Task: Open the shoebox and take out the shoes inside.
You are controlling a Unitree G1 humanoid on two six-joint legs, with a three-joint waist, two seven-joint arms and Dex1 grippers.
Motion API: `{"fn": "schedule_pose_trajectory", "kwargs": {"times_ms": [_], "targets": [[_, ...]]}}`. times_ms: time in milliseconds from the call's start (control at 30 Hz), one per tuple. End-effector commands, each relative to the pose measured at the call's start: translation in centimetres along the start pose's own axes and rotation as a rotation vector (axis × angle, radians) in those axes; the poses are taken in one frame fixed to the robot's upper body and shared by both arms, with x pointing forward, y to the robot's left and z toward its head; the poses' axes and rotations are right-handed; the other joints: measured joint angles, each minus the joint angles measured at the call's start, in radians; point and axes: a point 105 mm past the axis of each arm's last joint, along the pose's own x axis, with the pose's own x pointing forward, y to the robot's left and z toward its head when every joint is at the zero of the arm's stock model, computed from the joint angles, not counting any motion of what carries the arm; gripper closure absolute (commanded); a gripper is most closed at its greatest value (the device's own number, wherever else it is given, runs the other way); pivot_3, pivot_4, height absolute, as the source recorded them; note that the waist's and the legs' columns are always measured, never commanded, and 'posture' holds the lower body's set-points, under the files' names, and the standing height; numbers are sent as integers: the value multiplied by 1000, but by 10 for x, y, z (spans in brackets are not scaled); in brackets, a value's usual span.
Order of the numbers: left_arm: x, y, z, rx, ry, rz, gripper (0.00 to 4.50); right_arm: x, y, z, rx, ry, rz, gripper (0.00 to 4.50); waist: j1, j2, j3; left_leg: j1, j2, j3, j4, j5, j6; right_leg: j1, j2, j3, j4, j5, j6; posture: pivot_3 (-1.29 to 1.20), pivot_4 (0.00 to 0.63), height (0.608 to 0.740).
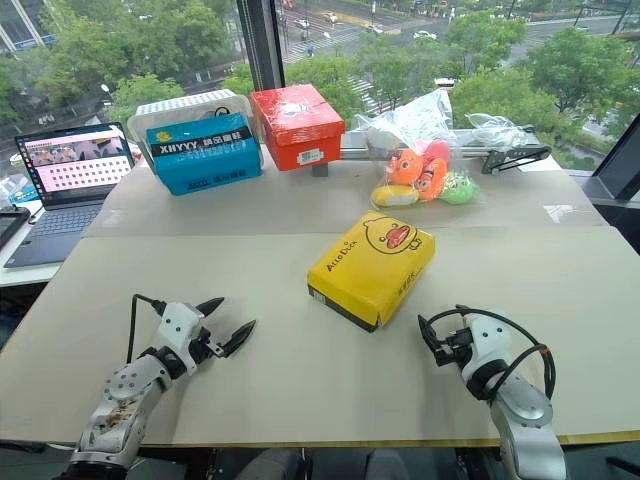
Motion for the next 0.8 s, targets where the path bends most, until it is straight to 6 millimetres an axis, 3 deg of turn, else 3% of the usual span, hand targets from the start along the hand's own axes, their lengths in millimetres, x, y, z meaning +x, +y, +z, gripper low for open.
{"fn": "schedule_pose_trajectory", "kwargs": {"times_ms": [33,133,233,300,467,667,767,800], "targets": [[1,0,-6,-6,48,-21,0,2,-11,4,-21,-12,-32,55,0,0,0,0,0,0,0,0,0,0,0,0,0,0,0,0,150,740],[14,28,18,37,2,5,0,2,-36,18,-36,-43,-113,55,2,-1,1,1,0,0,0,0,0,0,0,0,0,0,0,0,150,740],[26,33,32,92,-8,-69,0,3,-44,25,-61,-43,-118,55,3,-1,1,-3,1,1,0,1,-1,0,1,0,0,-2,3,0,150,740],[34,40,38,113,-8,-91,534,3,-51,27,-101,-25,-128,0,1,-1,1,-5,1,1,0,1,-1,-1,2,0,1,3,-4,0,150,740],[61,47,52,201,-11,-200,2246,-1,-72,38,-141,-22,-201,1419,-1,-1,1,-8,1,2,0,-1,-2,-5,2,0,1,3,-4,0,150,740],[91,42,58,263,-10,-290,4443,1,-72,35,-158,-4,-220,3472,-2,-2,2,-10,0,2,0,-1,-1,-6,2,0,0,3,-4,0,150,740],[116,32,60,276,3,-297,4500,17,-68,30,-160,17,-201,4445,-3,-4,3,-9,0,2,1,-1,-1,-6,2,0,1,3,-4,0,150,740],[123,25,60,290,5,-310,4500,23,-67,28,-174,31,-193,4445,-4,-6,4,-9,0,2,1,0,-1,-5,2,0,1,4,-3,0,150,740]]}}
